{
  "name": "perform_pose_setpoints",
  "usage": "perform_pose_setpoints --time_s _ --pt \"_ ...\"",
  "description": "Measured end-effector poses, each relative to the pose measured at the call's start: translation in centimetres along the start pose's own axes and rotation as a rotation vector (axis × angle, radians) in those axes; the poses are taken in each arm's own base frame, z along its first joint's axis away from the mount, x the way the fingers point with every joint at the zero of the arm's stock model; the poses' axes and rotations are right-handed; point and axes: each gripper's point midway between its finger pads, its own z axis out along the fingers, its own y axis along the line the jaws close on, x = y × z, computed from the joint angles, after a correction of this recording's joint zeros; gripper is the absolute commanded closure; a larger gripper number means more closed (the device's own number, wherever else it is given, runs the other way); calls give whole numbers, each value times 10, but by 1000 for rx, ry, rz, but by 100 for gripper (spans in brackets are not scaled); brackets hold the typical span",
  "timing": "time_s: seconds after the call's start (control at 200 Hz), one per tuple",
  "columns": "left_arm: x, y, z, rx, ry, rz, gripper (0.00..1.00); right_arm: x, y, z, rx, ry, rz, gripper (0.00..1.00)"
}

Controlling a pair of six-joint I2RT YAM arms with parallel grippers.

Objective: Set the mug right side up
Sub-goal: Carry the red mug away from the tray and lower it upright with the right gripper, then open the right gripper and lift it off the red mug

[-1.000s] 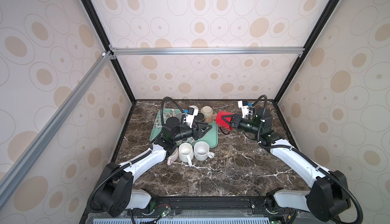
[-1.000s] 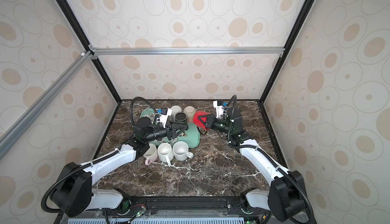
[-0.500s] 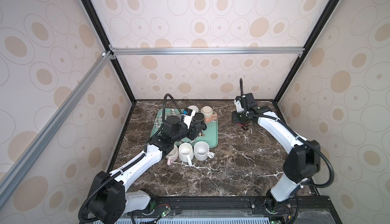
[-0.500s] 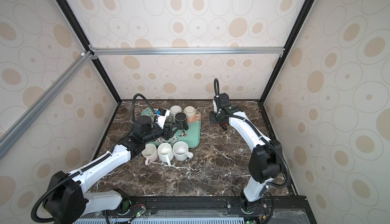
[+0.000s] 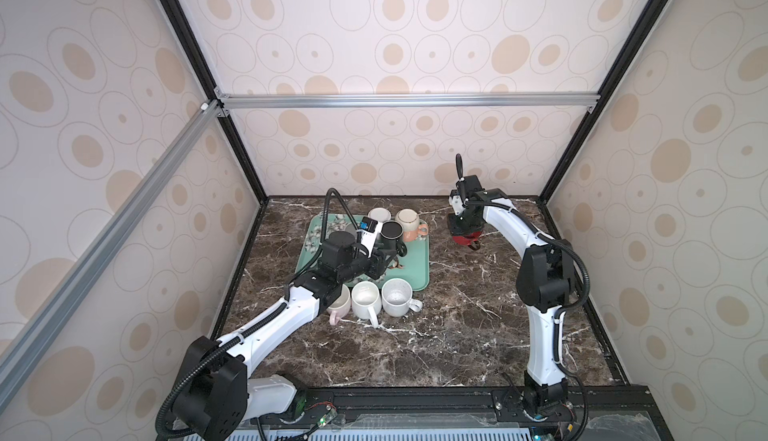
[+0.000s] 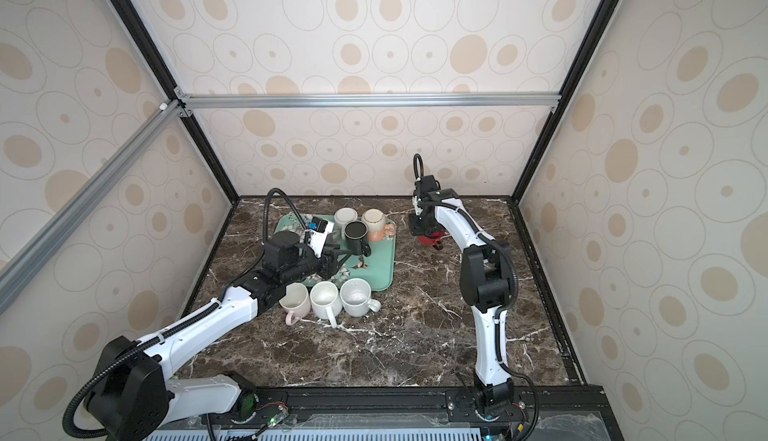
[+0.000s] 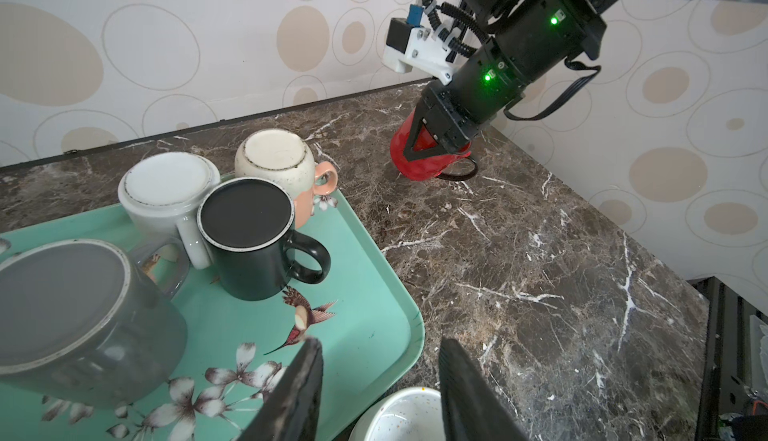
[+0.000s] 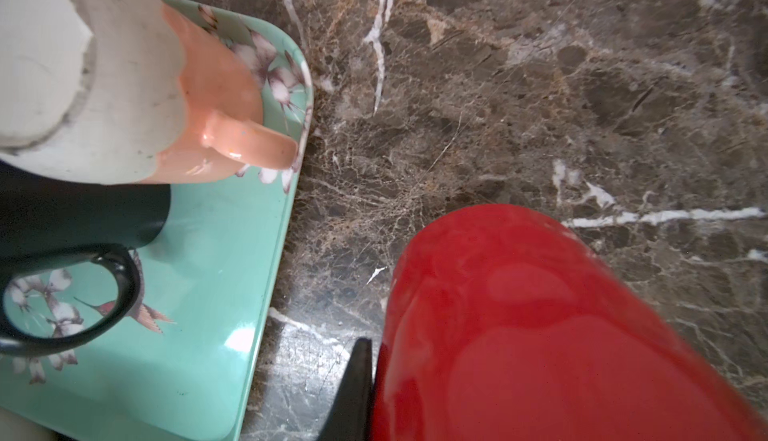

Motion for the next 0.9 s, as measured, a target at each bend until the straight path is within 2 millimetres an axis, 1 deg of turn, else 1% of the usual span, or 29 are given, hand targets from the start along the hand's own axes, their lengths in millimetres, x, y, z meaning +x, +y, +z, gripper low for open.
perform_pose_setpoints --time_s 0.12,0.27,0.36,0.47,0.62,0.68,0.785,0.9 --pt "7 2 2 0 14 -5 54 1 -4 14 -6 35 7 97" --pt "7 3 4 -1 13 -5 54 0 -6 27 -14 61 9 95" --pt "7 3 4 -2 13 -5 54 -1 -6 33 -19 69 7 95" --pt "7 4 4 -4 14 -6 54 5 -5 38 -23 91 8 94" --pt "12 7 6 -19 30 -10 54 6 -5 39 -27 101 7 84" --pt "16 10 8 -30 42 -13 54 4 -5 38 -28 93 5 79" --pt "21 14 12 -47 62 -20 54 -2 -3 35 -34 72 0 74" --pt "21 18 14 -64 72 -23 53 -3 -2 35 -36 71 -3 67"
